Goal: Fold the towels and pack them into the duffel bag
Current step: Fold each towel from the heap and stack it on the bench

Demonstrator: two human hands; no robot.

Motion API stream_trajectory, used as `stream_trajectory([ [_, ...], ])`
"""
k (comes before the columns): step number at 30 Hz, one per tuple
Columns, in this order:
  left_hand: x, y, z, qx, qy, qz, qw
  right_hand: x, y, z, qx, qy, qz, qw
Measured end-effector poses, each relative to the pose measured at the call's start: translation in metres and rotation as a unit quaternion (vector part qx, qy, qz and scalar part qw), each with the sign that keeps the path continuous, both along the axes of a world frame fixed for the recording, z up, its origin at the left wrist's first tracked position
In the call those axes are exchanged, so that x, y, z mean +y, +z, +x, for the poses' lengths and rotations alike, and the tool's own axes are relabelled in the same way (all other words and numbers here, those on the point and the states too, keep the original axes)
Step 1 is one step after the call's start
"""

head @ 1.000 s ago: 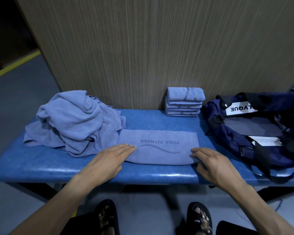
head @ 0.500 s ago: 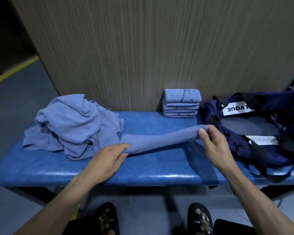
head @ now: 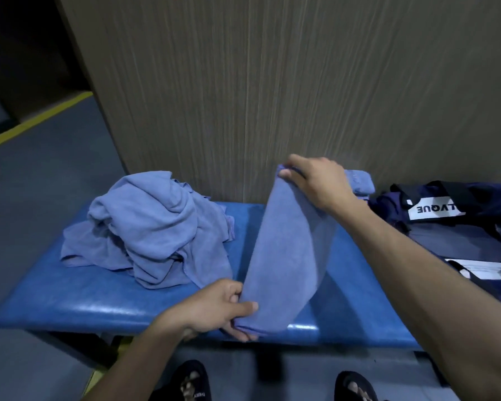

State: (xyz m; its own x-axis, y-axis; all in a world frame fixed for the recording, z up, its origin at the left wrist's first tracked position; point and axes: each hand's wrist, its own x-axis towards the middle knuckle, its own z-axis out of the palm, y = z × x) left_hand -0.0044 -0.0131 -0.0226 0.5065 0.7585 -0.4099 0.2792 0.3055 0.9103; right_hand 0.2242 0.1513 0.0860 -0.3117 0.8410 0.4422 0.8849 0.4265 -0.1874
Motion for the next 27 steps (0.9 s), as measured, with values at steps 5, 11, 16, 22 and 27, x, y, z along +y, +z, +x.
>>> stream_trajectory([
  [5,0.007,0.004,0.005,-0.085,0.093,-0.102,0.987,0.056,-0.008,-0.056,-0.145,0.023,-0.038,0.988],
  [11,0.015,-0.006,0.008,-0.094,0.173,-0.168,0.966,0.081,-0.049,-0.087,-0.142,0.011,-0.129,0.981],
  [16,0.008,-0.006,0.012,-0.113,0.207,-0.183,0.954,0.030,-0.064,-0.060,-0.069,0.093,-0.181,0.977],
  [22,-0.005,0.001,0.022,-0.160,0.237,-0.195,0.938,-0.101,-0.100,0.006,0.059,0.138,-0.222,0.963],
  [27,-0.010,0.002,0.028,-0.183,0.271,-0.200,0.923,-0.177,-0.134,0.023,-0.001,0.049,-0.200,0.979],
])
